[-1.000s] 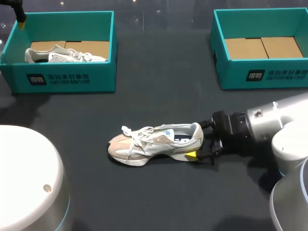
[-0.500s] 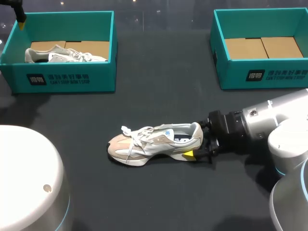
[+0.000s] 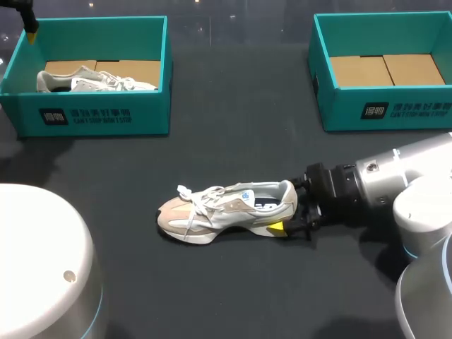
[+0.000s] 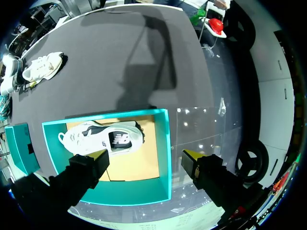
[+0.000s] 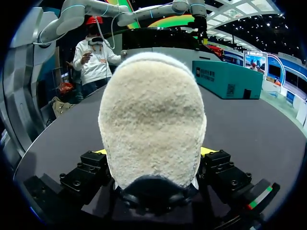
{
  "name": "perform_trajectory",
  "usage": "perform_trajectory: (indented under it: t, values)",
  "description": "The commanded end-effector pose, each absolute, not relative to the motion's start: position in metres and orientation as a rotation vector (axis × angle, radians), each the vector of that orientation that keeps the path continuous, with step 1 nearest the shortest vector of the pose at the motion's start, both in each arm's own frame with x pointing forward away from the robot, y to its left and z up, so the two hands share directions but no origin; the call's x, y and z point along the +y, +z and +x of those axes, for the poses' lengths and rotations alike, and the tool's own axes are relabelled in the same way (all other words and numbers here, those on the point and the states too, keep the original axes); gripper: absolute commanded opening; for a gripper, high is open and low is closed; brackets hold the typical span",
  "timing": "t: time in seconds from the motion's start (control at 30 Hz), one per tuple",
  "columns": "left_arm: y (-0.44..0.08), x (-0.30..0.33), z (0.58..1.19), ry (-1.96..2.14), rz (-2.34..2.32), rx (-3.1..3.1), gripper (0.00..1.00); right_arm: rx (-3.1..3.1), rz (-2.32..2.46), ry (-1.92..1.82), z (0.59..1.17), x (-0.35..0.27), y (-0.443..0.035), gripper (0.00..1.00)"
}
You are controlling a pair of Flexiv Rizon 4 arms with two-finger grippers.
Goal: Take the shoe out of the shoebox, open the shoe tongue, remove and reinsert the insole, then place the shoe into the shoebox
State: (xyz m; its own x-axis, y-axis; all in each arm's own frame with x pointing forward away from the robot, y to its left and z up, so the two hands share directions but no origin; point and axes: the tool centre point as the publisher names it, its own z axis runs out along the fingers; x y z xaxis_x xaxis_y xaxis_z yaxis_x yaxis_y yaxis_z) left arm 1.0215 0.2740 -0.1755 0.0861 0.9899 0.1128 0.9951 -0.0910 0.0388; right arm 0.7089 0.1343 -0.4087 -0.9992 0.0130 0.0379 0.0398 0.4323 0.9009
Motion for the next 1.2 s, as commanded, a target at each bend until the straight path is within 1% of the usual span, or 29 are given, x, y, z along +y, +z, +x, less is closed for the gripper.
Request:
perform_trajectory:
  t: [0.03,0.23,0.3,0.37,0.4,0.5,0.53,0.57,0.6,0.73,1.2]
  values:
    - [-0.175,0.274,1.021,-0.172,-2.281,-2.084,1.0,-2.641,-0.049,-1.656,0.707,0.139,-0.412,0.0]
    - [-0.175,0.274,1.021,-0.172,-2.281,-2.084,1.0,-2.641,-0.049,-1.656,0.707,0.139,-0.412,0.0]
    - [-0.168,0.261,1.005,-0.062,-2.206,-2.17,1.0,-2.641,-0.049,-1.656,0.707,0.139,-0.412,0.0]
    - [-0.164,0.25,0.988,-0.032,-2.014,-2.331,1.0,-2.641,-0.049,-1.656,0.707,0.139,-0.412,0.0]
    - [-0.162,0.242,0.977,-0.042,-1.762,-2.474,1.0,-2.641,-0.049,-1.656,0.707,0.139,-0.412,0.0]
    - [-0.163,0.232,0.953,-0.121,-1.389,-2.664,1.0,-2.641,-0.049,-1.656,0.707,0.139,-0.412,0.0]
    - [-0.165,0.226,0.941,-0.127,-1.196,-2.71,1.0,-2.641,-0.049,-1.656,0.707,0.139,-0.412,0.0]
    - [-0.166,0.224,0.937,-0.106,-1.132,-2.698,1.0,-2.641,-0.049,-1.656,0.707,0.139,-0.412,0.0]
    - [-0.169,0.22,0.928,-0.108,-0.935,-2.753,1.0,-2.641,-0.049,-1.656,0.707,0.139,-0.412,0.0]
    - [-0.173,0.203,0.901,-0.047,-0.617,-2.803,1.0,-2.641,-0.049,-1.656,0.707,0.139,-0.412,0.0]
    - [-0.172,0.2,0.897,-0.051,-0.637,-2.801,1.0,-2.641,-0.049,-1.656,0.707,0.139,-0.412,0.0]
